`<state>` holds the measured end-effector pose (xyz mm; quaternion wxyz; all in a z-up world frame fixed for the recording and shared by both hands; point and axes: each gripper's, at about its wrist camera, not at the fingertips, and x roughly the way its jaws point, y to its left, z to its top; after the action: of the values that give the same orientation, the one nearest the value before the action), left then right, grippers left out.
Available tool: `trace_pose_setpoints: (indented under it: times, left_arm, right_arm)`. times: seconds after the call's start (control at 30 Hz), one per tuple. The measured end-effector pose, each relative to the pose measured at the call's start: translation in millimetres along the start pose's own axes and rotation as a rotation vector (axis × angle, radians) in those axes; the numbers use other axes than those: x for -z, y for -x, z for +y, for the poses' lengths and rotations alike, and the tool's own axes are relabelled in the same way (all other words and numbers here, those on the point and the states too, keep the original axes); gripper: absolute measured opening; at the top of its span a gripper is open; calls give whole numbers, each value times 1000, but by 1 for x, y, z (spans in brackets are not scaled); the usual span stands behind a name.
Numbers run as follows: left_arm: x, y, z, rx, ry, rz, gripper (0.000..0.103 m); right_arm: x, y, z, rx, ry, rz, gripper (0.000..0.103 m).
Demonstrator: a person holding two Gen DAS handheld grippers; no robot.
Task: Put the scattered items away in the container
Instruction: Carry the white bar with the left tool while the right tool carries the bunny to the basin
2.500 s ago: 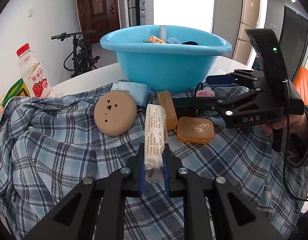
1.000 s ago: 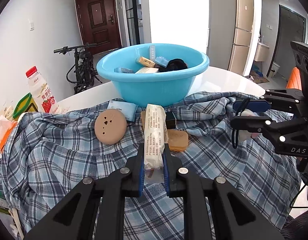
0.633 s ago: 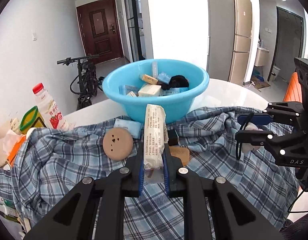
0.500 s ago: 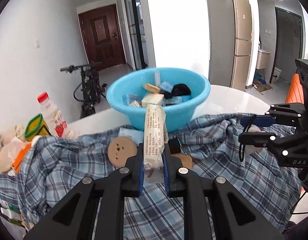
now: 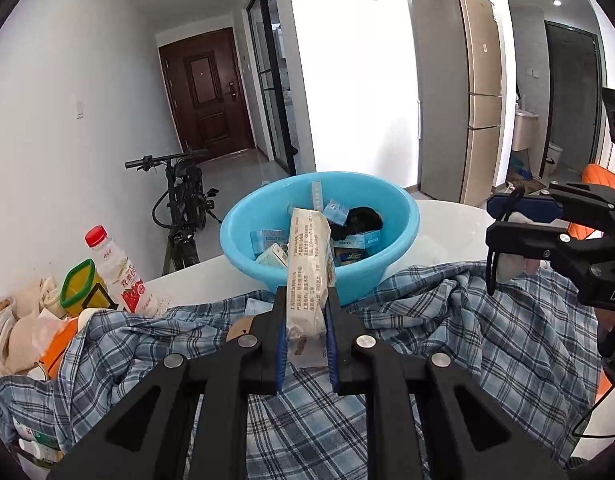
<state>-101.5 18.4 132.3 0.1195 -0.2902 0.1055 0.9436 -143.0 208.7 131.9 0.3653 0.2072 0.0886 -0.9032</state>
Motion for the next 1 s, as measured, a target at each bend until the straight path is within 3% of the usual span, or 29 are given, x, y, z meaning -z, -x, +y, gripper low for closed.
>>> trace_pose_setpoints:
  times: [0.33,0.63,1.0]
  left_arm:
    - [-37,-11,4,6,24,-48,16]
    - [-72,-39,9,42,49,-44,16]
    - [-118,-95,28,23,107,-48,16]
  right_arm:
    - [-32,-8,-11,42,-2,-59,30]
    - [-66,-26,-40,66,-99,-101,30]
    - [-94,-78,-81,125,-167,-51,30]
